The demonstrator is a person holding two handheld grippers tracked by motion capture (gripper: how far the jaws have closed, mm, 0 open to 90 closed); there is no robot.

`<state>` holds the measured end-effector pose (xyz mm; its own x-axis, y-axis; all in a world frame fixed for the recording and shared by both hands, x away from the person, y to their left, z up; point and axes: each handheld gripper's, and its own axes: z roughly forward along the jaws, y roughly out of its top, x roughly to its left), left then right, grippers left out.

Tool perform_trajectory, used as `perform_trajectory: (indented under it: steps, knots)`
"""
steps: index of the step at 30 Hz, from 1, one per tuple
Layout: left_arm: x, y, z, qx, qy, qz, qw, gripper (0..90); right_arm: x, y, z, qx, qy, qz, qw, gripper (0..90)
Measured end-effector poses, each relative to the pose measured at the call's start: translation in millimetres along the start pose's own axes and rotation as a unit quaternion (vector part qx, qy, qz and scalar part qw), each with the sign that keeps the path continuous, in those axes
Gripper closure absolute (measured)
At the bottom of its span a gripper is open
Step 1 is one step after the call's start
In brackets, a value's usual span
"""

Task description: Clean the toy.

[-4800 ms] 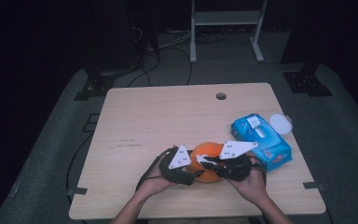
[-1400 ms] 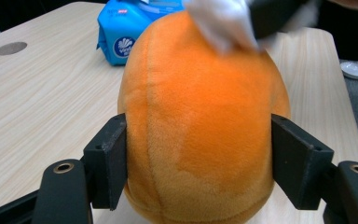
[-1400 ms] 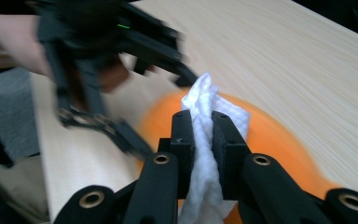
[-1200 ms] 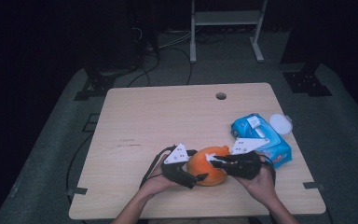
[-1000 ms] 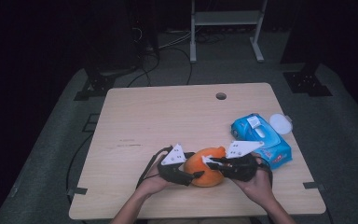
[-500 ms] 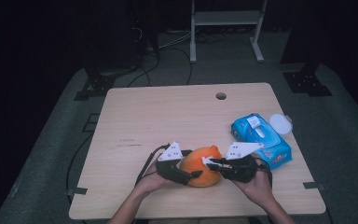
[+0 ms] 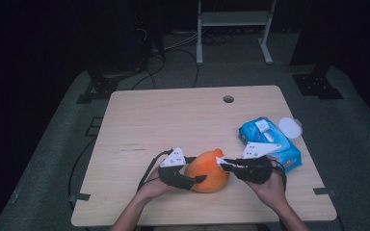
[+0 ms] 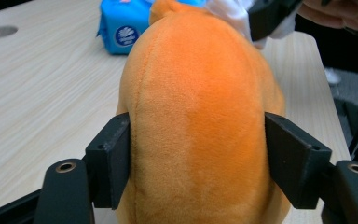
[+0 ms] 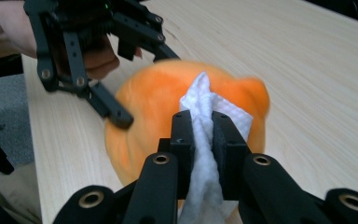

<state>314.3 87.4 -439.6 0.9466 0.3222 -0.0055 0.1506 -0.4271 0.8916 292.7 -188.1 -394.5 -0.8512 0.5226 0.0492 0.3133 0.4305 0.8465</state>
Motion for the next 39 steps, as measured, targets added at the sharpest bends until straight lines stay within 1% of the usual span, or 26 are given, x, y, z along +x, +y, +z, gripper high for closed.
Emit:
perform_trajectory:
  steps: [3, 6, 7, 10, 12, 13, 15, 16, 17, 18, 20, 22, 23, 24, 25, 27, 28, 29, 30, 32, 33, 34, 35, 37, 38, 39]
  knots:
    - [-2.6, 1.9, -0.1, 0.002, -0.004, 0.011, 0.9999, 28.7, -2.8, 0.6, -2.5, -0.004, -0.007, 0.0, 1.0, 79.6]
    - [-3.4, 1.2, 0.3, -0.003, -0.006, 0.012, 0.9999, 28.7, -9.3, -2.2, -5.1, -0.008, -0.01, 0.013, 0.9998, 79.6]
    - [-4.3, 1.6, 1.3, -0.004, -0.005, 0.013, 0.9999, 28.5, -17.7, -7.2, -6.3, -0.007, -0.015, 0.03, 0.9994, 79.6]
    - [-6.4, 3.7, 3.4, -0.002, -0.002, 0.016, 0.9999, 27.7, -19.8, -9.5, -6.3, -0.008, -0.014, 0.04, 0.9991, 79.6]
    - [-8.8, 5.0, 5.1, 0.0, 0.002, 0.02, 0.9998, 26.0, -14.9, -7.3, -6.0, -0.011, -0.012, 0.034, 0.9993, 79.5]
    - [-12.8, 6.4, 7.6, 0.001, 0.005, 0.029, 0.9996, 24.8, -5.8, -2.0, -5.8, -0.018, -0.003, 0.023, 0.9996, 79.5]
    - [-15.3, 7.2, 8.6, 0.001, 0.005, 0.035, 0.9994, 24.8, 0.9, 2.6, -5.1, -0.025, 0.012, 0.015, 0.9995, 79.5]
    - [-19.4, 9.0, 10.7, 0.004, 0.008, 0.046, 0.9989, 24.9, 4.5, 5.1, -4.1, -0.026, 0.017, 0.008, 0.9995, 79.5]
    - [-19.4, 9.0, 10.7, 0.004, 0.008, 0.046, 0.9989, 25.2, 7.4, 6.8, -3.0, -0.023, 0.016, 0.0, 0.9996, 79.5]
    - [-20.2, 9.5, 10.7, 0.005, 0.008, 0.05, 0.9987, 25.2, 7.4, 6.8, -3.0, -0.023, 0.016, 0.0, 0.9996, 79.5]
    - [-18.5, 9.1, 8.7, 0.0, 0.005, 0.043, 0.9991, 26.7, 6.8, 7.6, -3.1, -0.017, 0.008, -0.009, 0.9998, 79.6]
    - [-16.3, 7.5, 8.4, -0.005, 0.004, 0.031, 0.9995, 27.2, -3.3, 3.9, -8.1, -0.012, -0.014, 0.006, 0.9998, 79.6]
    - [-16.3, 7.5, 8.4, -0.005, 0.004, 0.031, 0.9995, 27.2, -3.3, 3.9, -8.1, -0.012, -0.014, 0.006, 0.9998, 79.6]
    - [-16.7, 8.0, 9.2, -0.007, 0.005, 0.031, 0.9995, 27.1, -10.1, -0.1, -10.9, -0.013, -0.015, 0.025, 0.9995, 79.6]
    - [-19.5, 11.0, 11.6, -0.003, 0.012, 0.034, 0.9994, 27.0, -10.3, -0.7, -10.8, -0.014, -0.013, 0.028, 0.9994, 79.6]
    - [-21.7, 12.5, 13.0, -0.002, 0.015, 0.036, 0.9992, 26.8, -7.8, 0.2, -9.8, -0.011, -0.013, 0.025, 0.9995, 79.5]
    - [-24.0, 13.9, 13.9, 0.0, 0.017, 0.04, 0.999, 26.7, -4.2, 2.0, -8.2, -0.012, -0.01, 0.017, 0.9997, 79.5]
    - [-25.7, 14.6, 14.7, -0.002, 0.016, 0.043, 0.999, 25.7, 4.9, 7.2, -5.1, -0.013, 0.005, -0.001, 0.9999, 79.5]
    - [-27.1, 15.6, 15.5, -0.002, 0.019, 0.043, 0.9989, 24.0, 7.5, 8.7, -4.2, -0.009, 0.006, -0.008, 0.9999, 79.5]
    - [-25.8, 15.8, 15.2, -0.006, 0.02, 0.037, 0.9991, 16.0, 10.0, 10.0, -3.1, -0.005, 0.001, -0.016, 0.9999, 79.5]
    - [-22.8, 15.4, 14.1, -0.011, 0.021, 0.026, 0.9994, 12.3, 9.2, 9.4, -2.8, 0.0, 0.0, -0.016, 0.9999, 79.6]
    - [-15.0, 13.0, 11.7, -0.017, 0.024, -0.003, 0.9996, 9.7, 7.4, 8.6, -3.2, 0.0, 0.001, -0.012, 0.9999, 79.6]
    - [-15.0, 13.0, 11.7, -0.017, 0.024, -0.003, 0.9996, 8.0, 7.4, 8.6, -3.2, 0.0, 0.001, -0.012, 0.9999, 79.6]
    - [-6.4, 8.2, 11.8, -0.02, 0.013, -0.045, 0.9987, 9.7, 0.7, 6.0, -5.6, 0.002, 0.0, -0.004, 1.0, 79.6]
    - [-4.4, 5.1, 13.2, -0.016, -0.007, -0.062, 0.9979, 13.9, -0.4, 5.5, -6.1, 0.002, 0.0, 0.0, 1.0, 79.6]
    - [-5.1, 5.0, 13.1, -0.016, -0.009, -0.057, 0.9982, 19.6, -1.7, 5.3, -6.5, 0.0, 0.002, 0.003, 1.0, 79.6]
